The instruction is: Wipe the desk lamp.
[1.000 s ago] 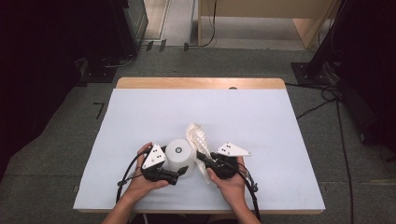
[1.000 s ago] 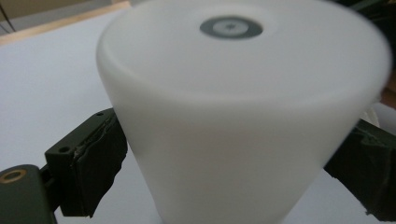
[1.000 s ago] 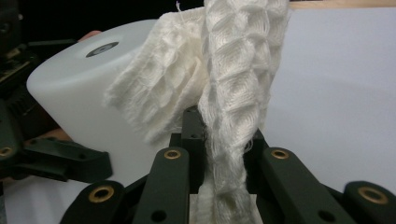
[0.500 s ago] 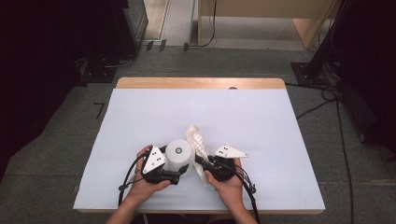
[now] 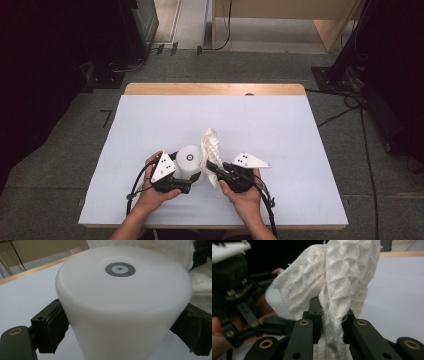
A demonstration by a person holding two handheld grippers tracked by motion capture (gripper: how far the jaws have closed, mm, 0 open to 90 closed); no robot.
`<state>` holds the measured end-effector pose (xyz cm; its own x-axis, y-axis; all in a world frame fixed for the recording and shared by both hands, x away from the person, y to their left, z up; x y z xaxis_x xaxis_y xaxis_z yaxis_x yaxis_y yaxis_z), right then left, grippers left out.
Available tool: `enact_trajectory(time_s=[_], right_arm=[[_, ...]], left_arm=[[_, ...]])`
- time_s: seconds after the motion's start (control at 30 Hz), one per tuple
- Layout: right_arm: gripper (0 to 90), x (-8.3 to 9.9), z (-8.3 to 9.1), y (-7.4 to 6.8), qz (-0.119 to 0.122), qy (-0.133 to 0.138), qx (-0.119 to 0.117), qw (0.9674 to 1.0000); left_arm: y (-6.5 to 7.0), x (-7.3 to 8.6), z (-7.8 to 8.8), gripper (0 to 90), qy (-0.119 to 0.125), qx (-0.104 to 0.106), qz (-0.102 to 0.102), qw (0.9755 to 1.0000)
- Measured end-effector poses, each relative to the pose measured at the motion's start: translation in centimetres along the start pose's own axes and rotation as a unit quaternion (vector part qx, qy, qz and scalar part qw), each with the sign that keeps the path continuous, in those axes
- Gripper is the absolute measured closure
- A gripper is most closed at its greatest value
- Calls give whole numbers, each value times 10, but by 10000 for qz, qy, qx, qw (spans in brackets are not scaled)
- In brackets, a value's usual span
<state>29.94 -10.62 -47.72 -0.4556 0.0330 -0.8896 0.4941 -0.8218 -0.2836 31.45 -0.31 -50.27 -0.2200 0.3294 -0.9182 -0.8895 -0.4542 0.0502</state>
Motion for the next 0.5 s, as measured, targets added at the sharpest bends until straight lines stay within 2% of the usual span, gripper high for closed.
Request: enact_trajectory(time_s=[0.07, 0.2, 0.27, 0.43, 0.5], right_arm=[[783, 0, 0, 0, -13, -4, 1, 10000], [784, 20, -12, 2, 15, -302, 69, 9995], [783, 26, -15, 1, 41, -400, 62, 9992], [781, 15, -10, 4, 62, -196, 145, 9997], [781, 10, -6, 8, 43, -103, 186, 9998]], left_arm=[[0, -1, 0, 89, 4, 2, -11, 10000], [-4, -8, 5, 89, 244, 3, 111, 9996], [-5, -10, 7, 89, 303, -6, 84, 9995], [-9, -7, 6, 89, 258, -104, 33, 9996], [-9, 0, 1, 89, 131, -114, 30, 9998]])
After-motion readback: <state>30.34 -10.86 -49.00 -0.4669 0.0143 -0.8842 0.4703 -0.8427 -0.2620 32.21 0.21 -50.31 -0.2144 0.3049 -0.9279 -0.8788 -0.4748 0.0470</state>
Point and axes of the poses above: each handheld gripper's, and its own axes: z roughly backward along the jaws, x roughly out of its underside, y roughly to its right, the point moved 10 cm from there along -z, roughly forward along the jaws, and after that the axes turned 12 degrees about x, right-handed, at the moved point
